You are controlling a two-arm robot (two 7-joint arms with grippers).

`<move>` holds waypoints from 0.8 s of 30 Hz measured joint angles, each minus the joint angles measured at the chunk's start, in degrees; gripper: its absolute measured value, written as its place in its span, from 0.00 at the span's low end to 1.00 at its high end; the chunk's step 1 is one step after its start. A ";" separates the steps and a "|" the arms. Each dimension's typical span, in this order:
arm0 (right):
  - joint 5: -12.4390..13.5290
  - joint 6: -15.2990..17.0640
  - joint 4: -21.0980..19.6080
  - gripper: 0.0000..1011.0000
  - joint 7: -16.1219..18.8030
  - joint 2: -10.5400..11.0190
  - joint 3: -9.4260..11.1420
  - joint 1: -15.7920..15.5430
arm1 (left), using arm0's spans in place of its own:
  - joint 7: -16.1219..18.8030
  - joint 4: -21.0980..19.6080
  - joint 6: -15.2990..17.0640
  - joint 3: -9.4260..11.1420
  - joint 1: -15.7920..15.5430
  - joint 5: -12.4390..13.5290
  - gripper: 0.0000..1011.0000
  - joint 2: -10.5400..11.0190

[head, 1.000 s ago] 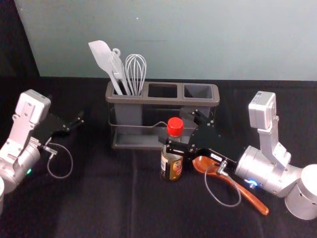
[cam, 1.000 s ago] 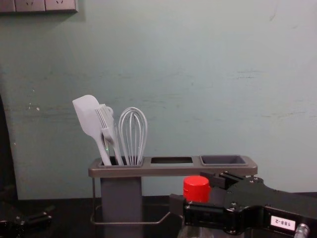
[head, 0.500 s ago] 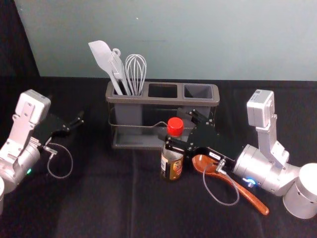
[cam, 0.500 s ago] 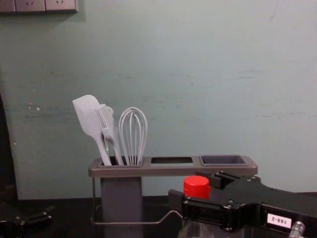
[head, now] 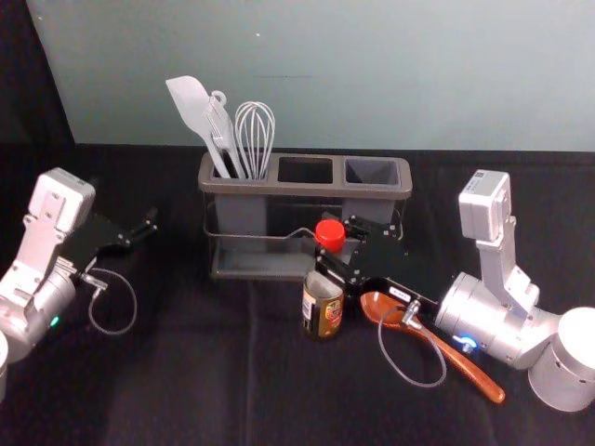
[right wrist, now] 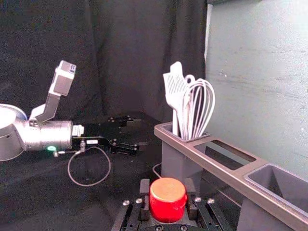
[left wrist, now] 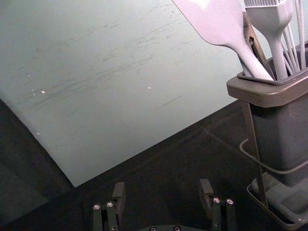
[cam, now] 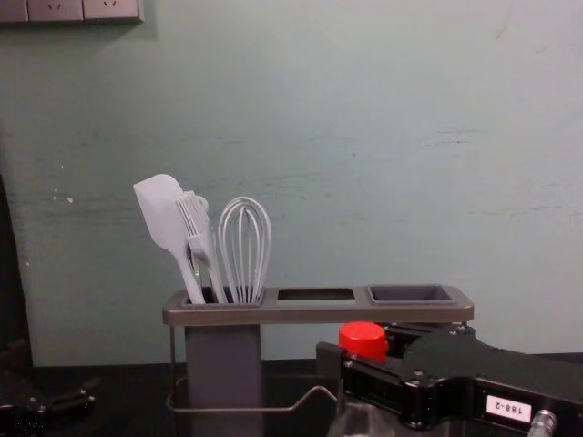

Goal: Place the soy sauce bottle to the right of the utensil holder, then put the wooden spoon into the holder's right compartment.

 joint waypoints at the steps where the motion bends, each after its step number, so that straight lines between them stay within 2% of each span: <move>1: -0.04 0.01 -0.08 0.41 -0.01 0.03 0.00 -0.03 | 0.00 0.00 0.00 0.00 0.00 0.00 0.99 0.00; 11: 0.13 0.06 -3.95 0.39 -0.64 1.39 1.08 -1.75 | 0.00 0.00 0.00 0.00 0.00 0.00 0.99 0.00; 19: 1.92 -0.06 -8.56 0.39 -1.05 3.58 3.29 -4.79 | 0.00 0.00 0.00 0.00 0.00 0.00 0.99 0.00; 24: 3.28 -0.72 -10.97 0.39 -1.44 5.54 5.56 -7.43 | 0.00 0.00 0.00 0.00 0.00 0.00 0.99 0.00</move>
